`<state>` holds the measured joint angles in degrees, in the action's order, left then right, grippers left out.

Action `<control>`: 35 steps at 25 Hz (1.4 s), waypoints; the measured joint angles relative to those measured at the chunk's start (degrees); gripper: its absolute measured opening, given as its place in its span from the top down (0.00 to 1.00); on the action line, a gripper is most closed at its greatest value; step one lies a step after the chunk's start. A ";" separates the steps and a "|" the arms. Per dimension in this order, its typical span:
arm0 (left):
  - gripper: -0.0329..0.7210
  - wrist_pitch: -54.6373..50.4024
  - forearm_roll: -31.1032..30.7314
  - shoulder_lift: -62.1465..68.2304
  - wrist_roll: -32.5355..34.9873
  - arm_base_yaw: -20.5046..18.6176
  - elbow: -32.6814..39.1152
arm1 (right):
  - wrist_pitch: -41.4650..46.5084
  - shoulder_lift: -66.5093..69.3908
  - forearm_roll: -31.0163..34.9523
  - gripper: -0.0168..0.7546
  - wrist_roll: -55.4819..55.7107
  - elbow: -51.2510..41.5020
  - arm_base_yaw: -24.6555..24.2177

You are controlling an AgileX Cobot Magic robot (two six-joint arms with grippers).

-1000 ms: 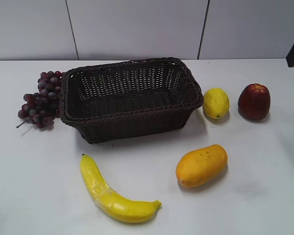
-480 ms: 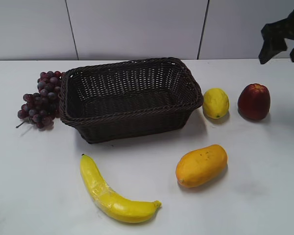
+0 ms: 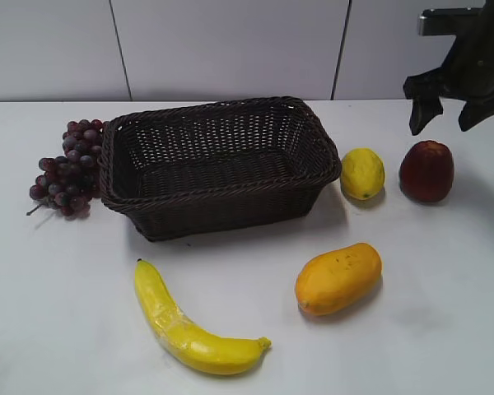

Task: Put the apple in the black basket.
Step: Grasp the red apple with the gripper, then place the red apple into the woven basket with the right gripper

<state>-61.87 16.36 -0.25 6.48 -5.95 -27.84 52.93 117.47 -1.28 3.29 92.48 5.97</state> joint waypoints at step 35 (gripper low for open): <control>0.64 0.00 0.00 0.00 0.00 0.00 0.00 | 7.25 6.01 -2.26 0.25 1.73 3.92 0.00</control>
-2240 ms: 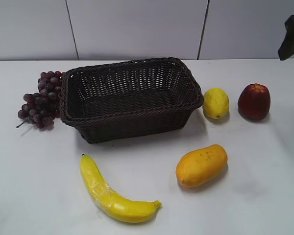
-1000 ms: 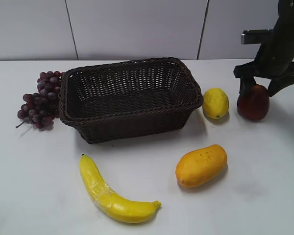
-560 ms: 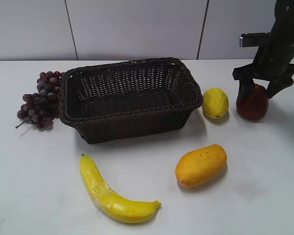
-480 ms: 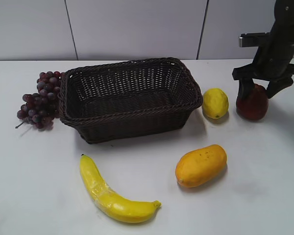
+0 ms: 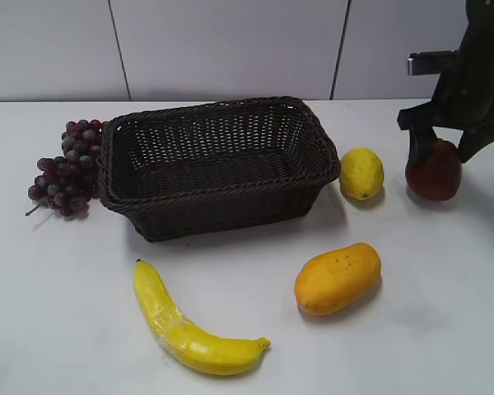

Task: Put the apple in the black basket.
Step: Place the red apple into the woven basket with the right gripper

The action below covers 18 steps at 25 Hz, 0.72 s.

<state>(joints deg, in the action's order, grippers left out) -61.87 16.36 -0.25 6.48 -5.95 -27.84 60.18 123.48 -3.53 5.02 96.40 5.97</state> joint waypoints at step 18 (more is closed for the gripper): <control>0.65 0.05 0.00 0.00 0.00 0.00 0.00 | 9.43 -4.19 -0.20 0.26 -1.55 22.50 12.23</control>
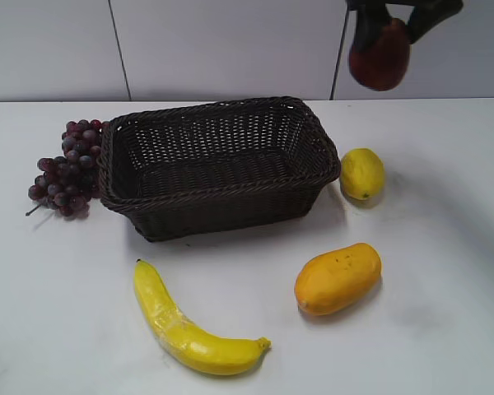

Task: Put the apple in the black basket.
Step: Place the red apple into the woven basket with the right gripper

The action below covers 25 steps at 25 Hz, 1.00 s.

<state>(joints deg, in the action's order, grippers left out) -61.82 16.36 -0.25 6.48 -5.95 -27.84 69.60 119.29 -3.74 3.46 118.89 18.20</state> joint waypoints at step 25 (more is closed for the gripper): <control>0.65 0.00 0.00 0.00 0.00 0.00 0.00 | -10.55 15.76 8.54 0.26 -0.70 0.44 14.78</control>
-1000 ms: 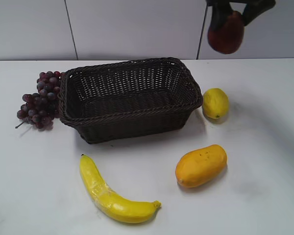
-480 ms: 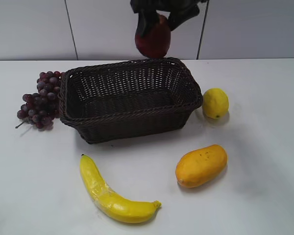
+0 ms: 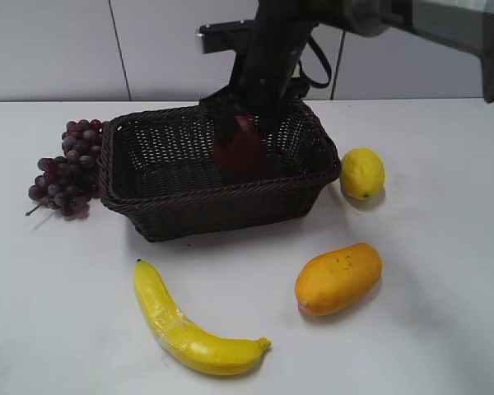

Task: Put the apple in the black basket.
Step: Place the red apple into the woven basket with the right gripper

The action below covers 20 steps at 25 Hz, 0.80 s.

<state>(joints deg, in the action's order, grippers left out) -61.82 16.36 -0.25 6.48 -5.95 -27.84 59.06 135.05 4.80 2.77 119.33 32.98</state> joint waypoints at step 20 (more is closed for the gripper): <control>0.65 0.00 0.00 0.00 0.00 0.00 0.00 | 2.14 0.87 0.83 0.14 -1.52 2.44 0.05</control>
<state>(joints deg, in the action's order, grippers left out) -61.82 16.36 -0.25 6.48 -5.95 -27.84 61.20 135.92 5.64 1.25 121.77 33.03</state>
